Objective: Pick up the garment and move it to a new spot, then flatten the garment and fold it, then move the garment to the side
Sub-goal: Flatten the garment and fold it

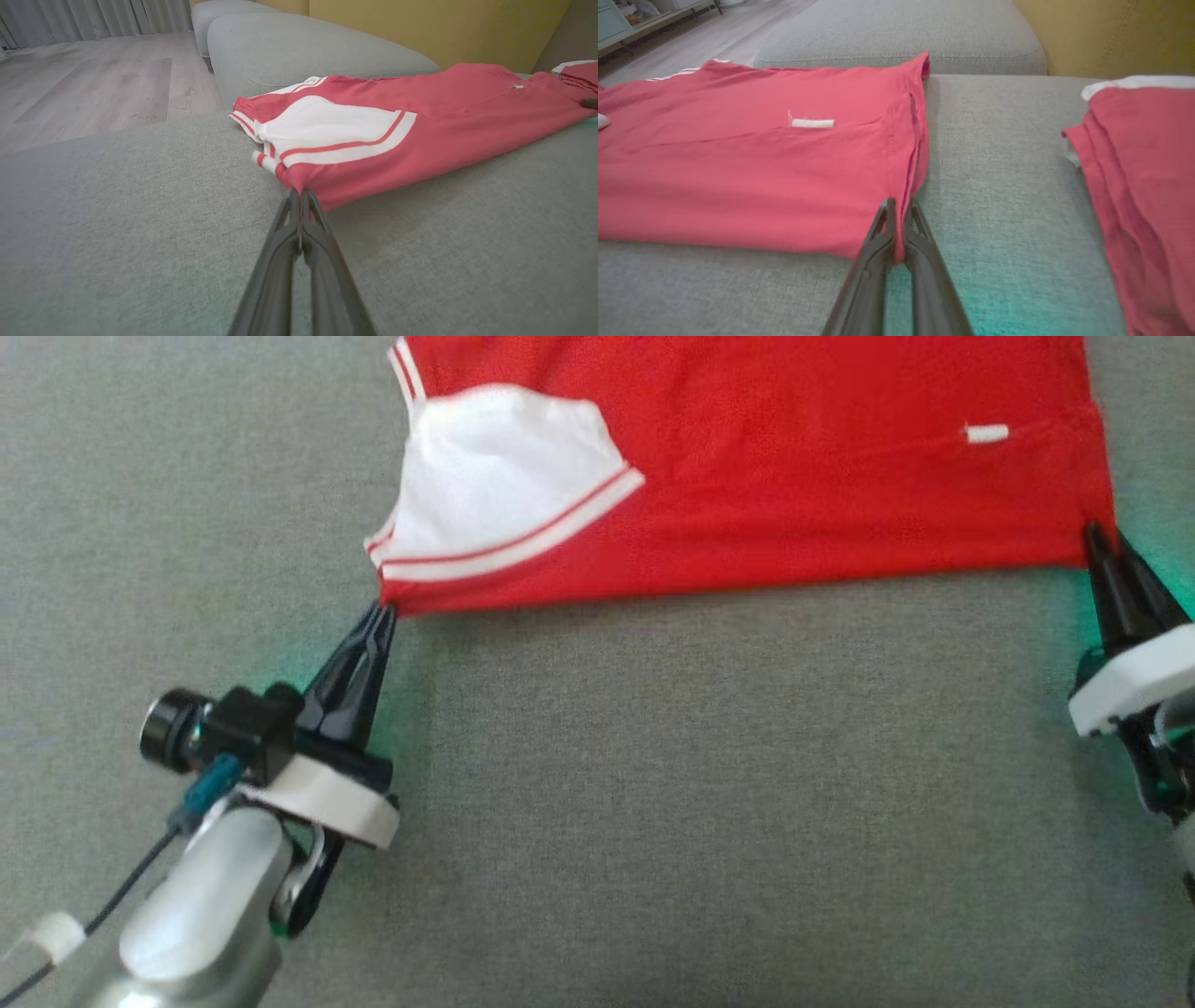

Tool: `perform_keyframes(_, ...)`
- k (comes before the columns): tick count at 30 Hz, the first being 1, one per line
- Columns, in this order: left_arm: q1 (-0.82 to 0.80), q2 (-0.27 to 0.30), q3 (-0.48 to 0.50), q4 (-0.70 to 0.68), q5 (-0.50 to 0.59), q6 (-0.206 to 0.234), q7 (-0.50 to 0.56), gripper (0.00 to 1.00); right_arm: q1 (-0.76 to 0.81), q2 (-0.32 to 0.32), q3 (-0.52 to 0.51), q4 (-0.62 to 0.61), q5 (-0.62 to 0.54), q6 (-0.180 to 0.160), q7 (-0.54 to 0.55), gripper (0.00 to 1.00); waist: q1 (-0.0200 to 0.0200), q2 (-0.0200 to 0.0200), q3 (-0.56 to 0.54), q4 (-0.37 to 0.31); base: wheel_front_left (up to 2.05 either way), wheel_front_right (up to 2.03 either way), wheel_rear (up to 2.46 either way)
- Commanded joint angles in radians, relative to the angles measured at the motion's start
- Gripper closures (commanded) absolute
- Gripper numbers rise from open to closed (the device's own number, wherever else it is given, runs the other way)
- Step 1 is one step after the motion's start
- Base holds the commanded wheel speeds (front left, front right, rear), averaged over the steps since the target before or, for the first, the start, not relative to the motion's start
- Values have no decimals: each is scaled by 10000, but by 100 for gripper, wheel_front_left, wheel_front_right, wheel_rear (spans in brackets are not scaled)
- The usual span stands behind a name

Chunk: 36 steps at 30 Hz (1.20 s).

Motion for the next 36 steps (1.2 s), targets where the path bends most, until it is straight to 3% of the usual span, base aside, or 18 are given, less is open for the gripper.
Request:
perform_keyframes(1,76,492,482,-275,70,99,-92,100,348,-385,106,-247,100,-7,-128,100,-1,0,-148,-23,0,0,0)
perform_keyframes(9,1765,839,346,-1354,-33,559,20,100,1623,-1033,422,-1035,610,-7,-213,100,-1,0,-807,-78,0,0,0)
perform_keyframes(14,3014,985,175,-2160,-230,866,84,100,2906,-1167,53,-1525,562,-7,-366,100,-1,0,-1109,-42,0,0,0)
perform_keyframes(24,4228,1270,-23,-3134,-324,1204,108,100,5569,-793,-1508,-2868,-268,-7,-299,100,-1,0,-1413,85,0,0,0)
perform_keyframes(36,4627,1453,-188,-3761,-676,1191,623,100,6066,-256,-2561,-3901,-1053,-7,419,100,-1,0,-1150,-28,0,0,0)
